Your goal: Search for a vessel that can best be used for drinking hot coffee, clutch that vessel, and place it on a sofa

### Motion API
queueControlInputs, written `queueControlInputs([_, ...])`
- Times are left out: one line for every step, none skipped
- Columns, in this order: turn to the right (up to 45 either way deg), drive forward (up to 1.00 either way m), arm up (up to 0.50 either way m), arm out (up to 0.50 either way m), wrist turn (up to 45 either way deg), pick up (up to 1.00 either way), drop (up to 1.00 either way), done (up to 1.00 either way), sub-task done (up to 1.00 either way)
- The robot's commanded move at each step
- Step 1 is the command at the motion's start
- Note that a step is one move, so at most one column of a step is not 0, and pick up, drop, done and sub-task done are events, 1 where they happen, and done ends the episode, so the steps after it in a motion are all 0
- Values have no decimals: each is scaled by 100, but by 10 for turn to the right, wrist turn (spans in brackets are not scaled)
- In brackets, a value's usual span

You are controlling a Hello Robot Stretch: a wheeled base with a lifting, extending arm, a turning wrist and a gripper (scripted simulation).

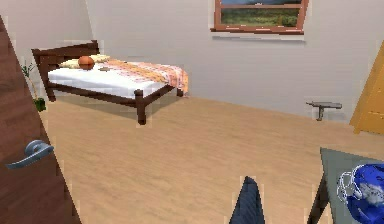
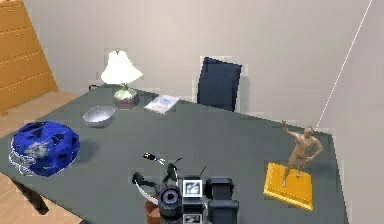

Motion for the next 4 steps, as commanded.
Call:
queueControlInputs([0, 0, -30, 0, 0, 0, 0, 0, 0])
queueControlInputs([0, 0, 0, 0, 0, 100, 0, 0, 0])
queueControlInputs([0, 0, 10, 0, 0, 0, 0, 0, 0])
queueControlInputs([0, 0, 36, 0, 0, 0, 0, 0, 0])
